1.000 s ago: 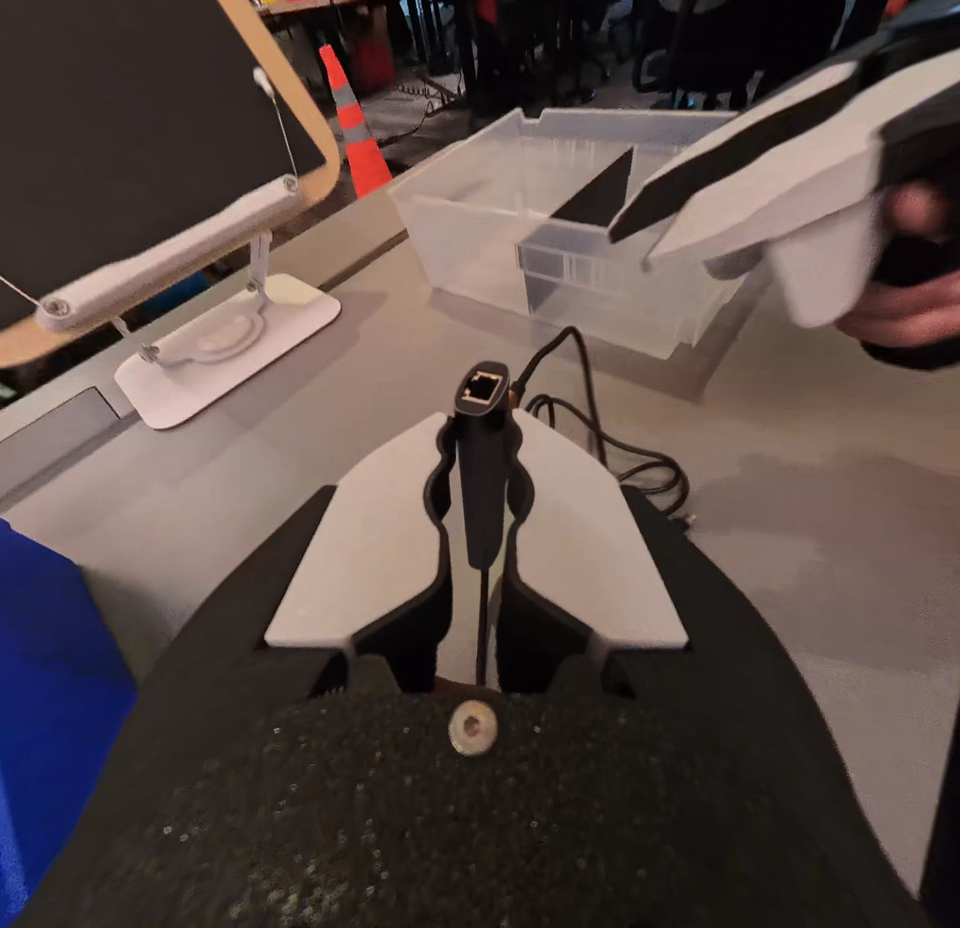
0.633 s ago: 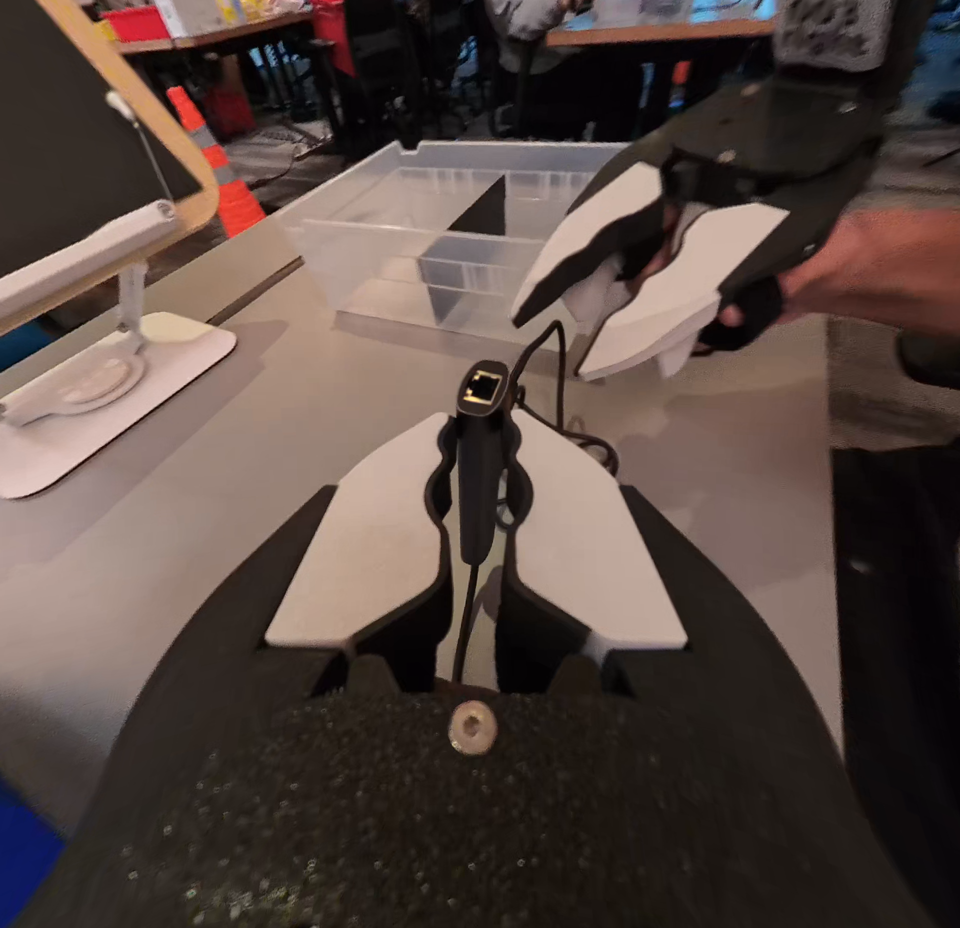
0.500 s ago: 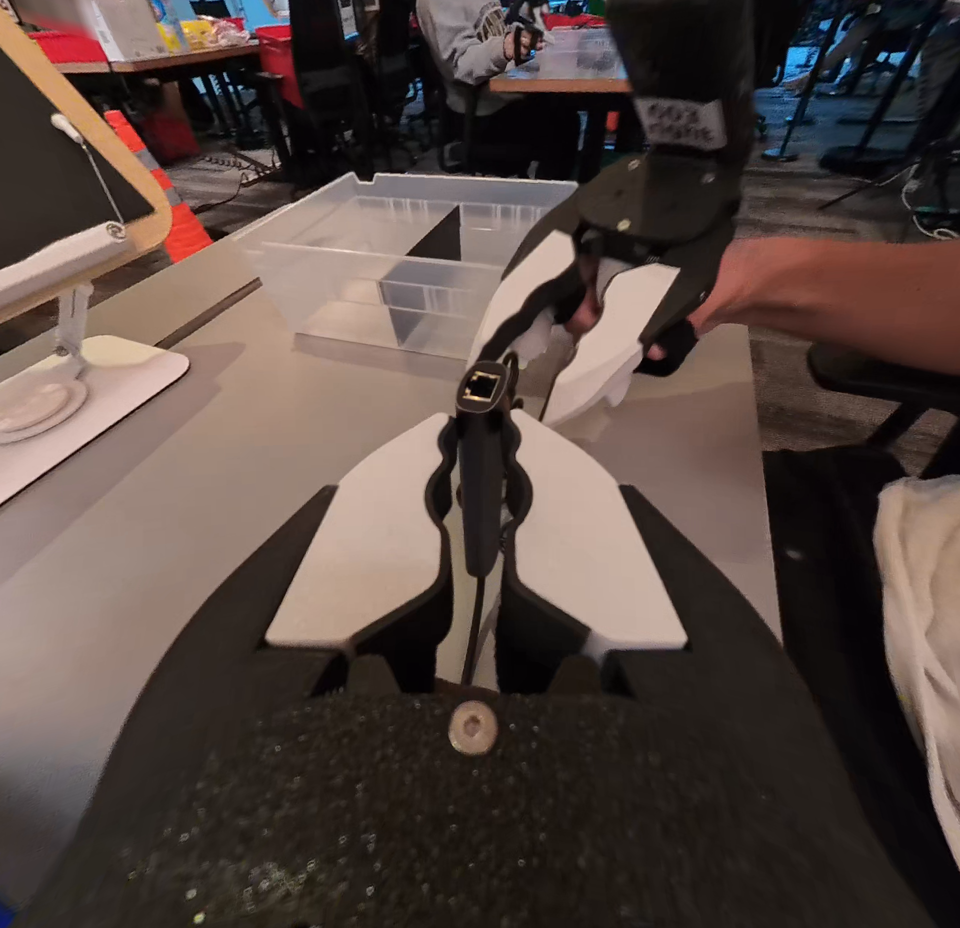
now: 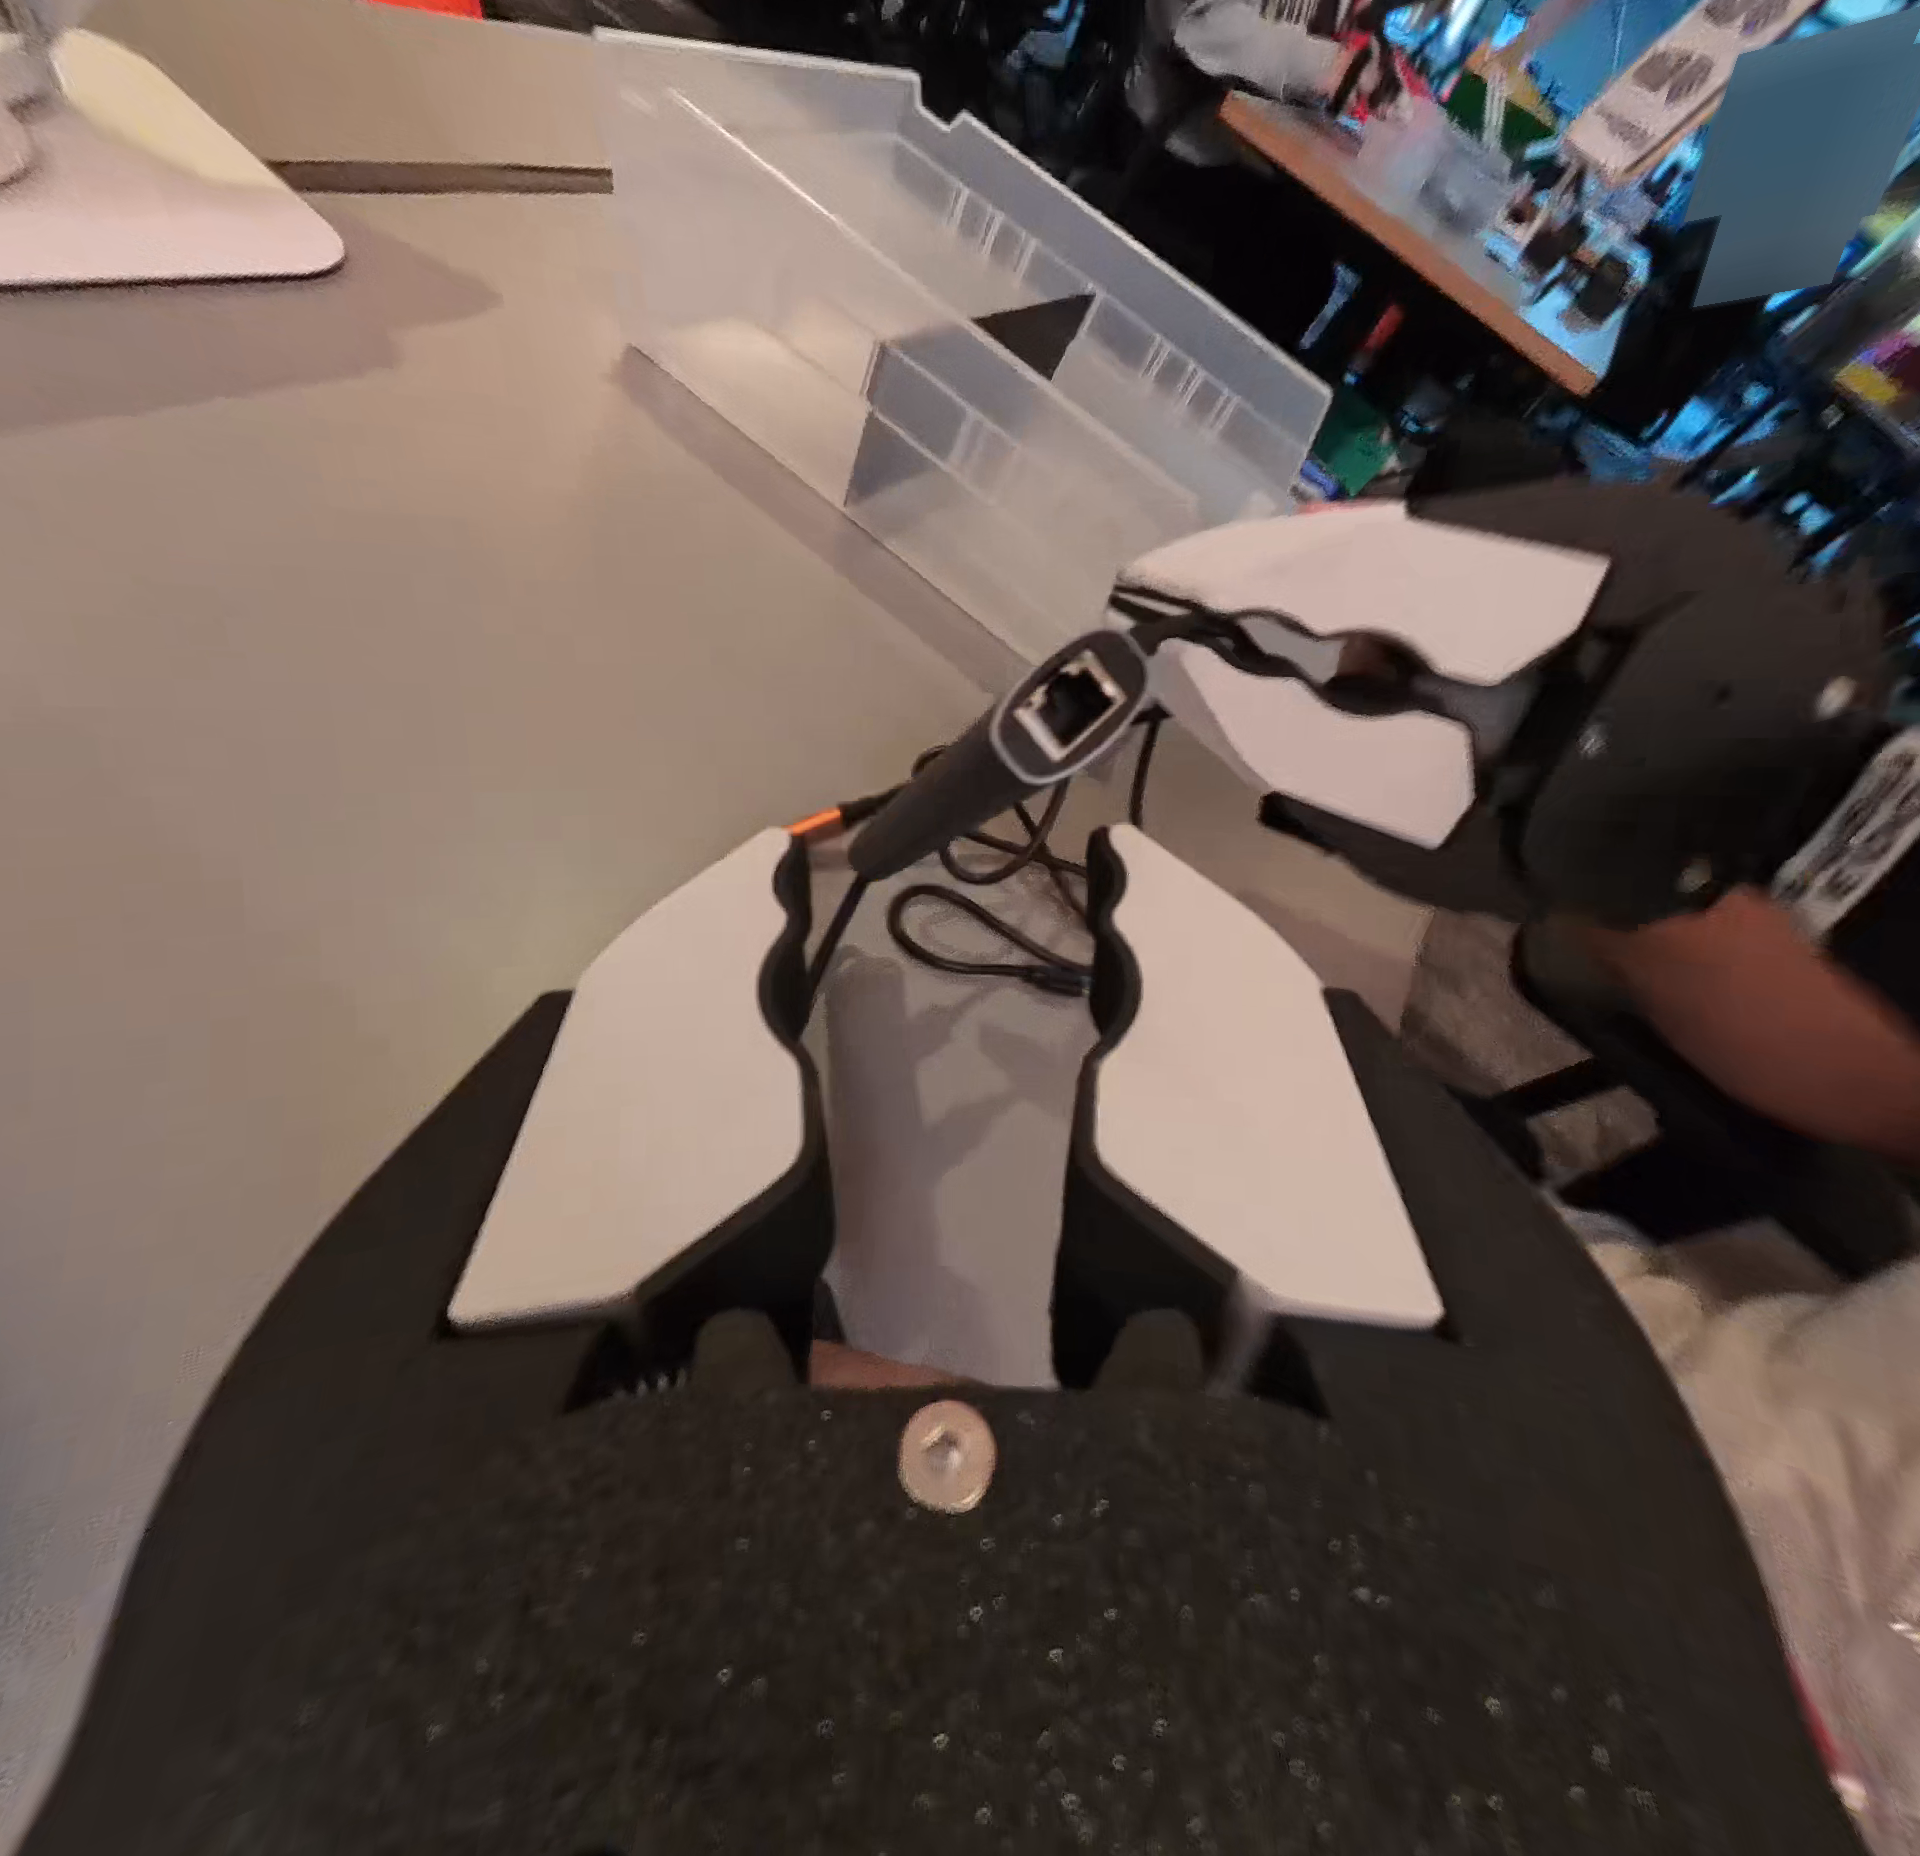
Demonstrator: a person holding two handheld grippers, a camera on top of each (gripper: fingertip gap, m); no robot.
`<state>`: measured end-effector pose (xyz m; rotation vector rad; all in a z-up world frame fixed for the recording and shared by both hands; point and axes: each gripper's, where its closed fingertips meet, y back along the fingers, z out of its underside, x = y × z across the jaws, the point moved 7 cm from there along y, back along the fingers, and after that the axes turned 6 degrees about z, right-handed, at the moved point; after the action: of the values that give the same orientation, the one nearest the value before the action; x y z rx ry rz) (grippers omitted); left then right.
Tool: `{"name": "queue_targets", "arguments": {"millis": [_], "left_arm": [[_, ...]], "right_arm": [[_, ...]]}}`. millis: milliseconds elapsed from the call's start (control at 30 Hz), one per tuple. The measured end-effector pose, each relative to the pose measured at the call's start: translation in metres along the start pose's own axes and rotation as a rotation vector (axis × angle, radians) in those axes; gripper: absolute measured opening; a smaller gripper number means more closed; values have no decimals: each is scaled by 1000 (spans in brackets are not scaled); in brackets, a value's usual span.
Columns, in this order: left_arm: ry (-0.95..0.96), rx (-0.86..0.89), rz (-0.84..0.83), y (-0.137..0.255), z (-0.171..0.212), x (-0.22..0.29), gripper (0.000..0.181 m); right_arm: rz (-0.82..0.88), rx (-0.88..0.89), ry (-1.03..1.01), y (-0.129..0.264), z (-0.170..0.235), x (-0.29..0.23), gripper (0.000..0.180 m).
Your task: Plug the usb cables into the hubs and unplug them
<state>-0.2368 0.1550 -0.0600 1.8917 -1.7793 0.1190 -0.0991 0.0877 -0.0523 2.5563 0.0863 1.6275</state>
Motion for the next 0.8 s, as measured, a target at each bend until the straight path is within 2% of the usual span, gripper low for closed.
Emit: {"name": "queue_targets", "arguments": {"millis": [67,233,433,600,733,800], "left_arm": [[97,3,28,-1,3,3,51],[221,-13,23,4,9,2,52],[274,-101,-12,8,19,-4,36],[279,-143,-35,11,30,-6,33],[248,-223,-12,12,43,-7,33],[251,-192,-4,12,44,-7,34]], "right_arm": [[67,-7,76,-1,-4,-8,2],[68,-21,151,-1,-12,-24,2],[34,2,193,7,-26,-39,2],[-40,23,143,16,-33,-53,2],[-196,50,-19,19,-30,-59,2],[-266,52,-49,20,-28,-64,2]]}}
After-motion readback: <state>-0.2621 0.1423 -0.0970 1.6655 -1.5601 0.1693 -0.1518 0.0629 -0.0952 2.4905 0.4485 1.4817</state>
